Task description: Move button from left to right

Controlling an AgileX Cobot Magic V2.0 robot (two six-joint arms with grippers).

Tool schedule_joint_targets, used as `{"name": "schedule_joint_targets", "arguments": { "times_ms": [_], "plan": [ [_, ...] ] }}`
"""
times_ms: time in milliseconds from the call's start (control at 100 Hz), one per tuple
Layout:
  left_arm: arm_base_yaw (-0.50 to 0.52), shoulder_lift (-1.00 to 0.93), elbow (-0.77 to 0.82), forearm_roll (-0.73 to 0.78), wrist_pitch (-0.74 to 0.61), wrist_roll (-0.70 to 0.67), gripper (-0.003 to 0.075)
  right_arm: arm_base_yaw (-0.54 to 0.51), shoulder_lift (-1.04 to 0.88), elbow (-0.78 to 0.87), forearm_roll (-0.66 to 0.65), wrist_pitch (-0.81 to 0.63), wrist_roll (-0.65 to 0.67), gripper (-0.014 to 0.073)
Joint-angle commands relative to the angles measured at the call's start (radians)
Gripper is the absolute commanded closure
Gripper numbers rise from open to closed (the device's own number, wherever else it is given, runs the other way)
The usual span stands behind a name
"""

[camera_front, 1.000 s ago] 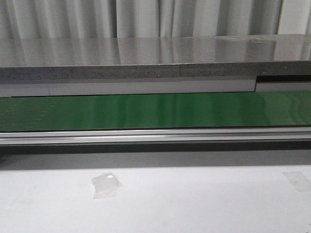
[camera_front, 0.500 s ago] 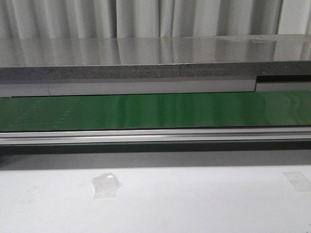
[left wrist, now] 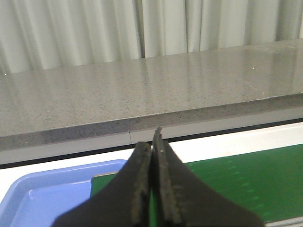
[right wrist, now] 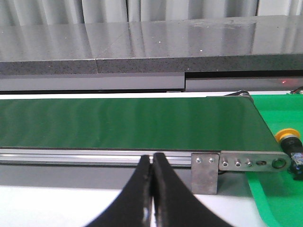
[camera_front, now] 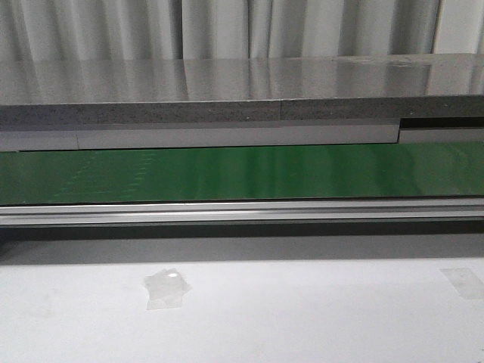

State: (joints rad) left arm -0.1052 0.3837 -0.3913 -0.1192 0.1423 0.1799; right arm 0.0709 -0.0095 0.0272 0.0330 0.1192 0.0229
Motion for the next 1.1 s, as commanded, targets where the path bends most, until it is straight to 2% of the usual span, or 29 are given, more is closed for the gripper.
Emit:
{"name": "schedule_joint_targets", "arguments": {
  "times_ms": [0, 100, 250, 590, 780, 1090],
  "plan": [
    [0.014, -0.015, -0.009, 0.126, -0.079, -0.133, 0.074, 0.003, -0.02, -0.015, -0.007, -0.086, -0.003, 0.0659],
    [0.043, -0.065, 0.034, 0.202, -0.079, -0.232, 0.074, 0.003, -0.02, -0.015, -0.007, -0.086, -0.003, 0.0659],
    [0.075, -0.159, 0.125, 0.204, -0.079, -0.234, 0.074, 0.003, -0.02, -0.015, -0.007, -0.086, -0.003, 0.0659],
    [0.08, -0.427, 0.364, 0.207, -0.1, -0.253, 0.074, 0.003, -0.02, -0.015, -0.007, -0.086, -0.003, 0.0659],
    [0.08, -0.421, 0.437, 0.209, -0.209, -0.292, 0.074, 0.003, -0.02, -0.015, -0.007, -0.085, -0.003, 0.0659],
    [0.08, -0.421, 0.437, 0.207, -0.22, -0.292, 0.074, 0.003, -0.02, -0.015, -0.007, -0.085, -0.003, 0.0659]
  ]
}}
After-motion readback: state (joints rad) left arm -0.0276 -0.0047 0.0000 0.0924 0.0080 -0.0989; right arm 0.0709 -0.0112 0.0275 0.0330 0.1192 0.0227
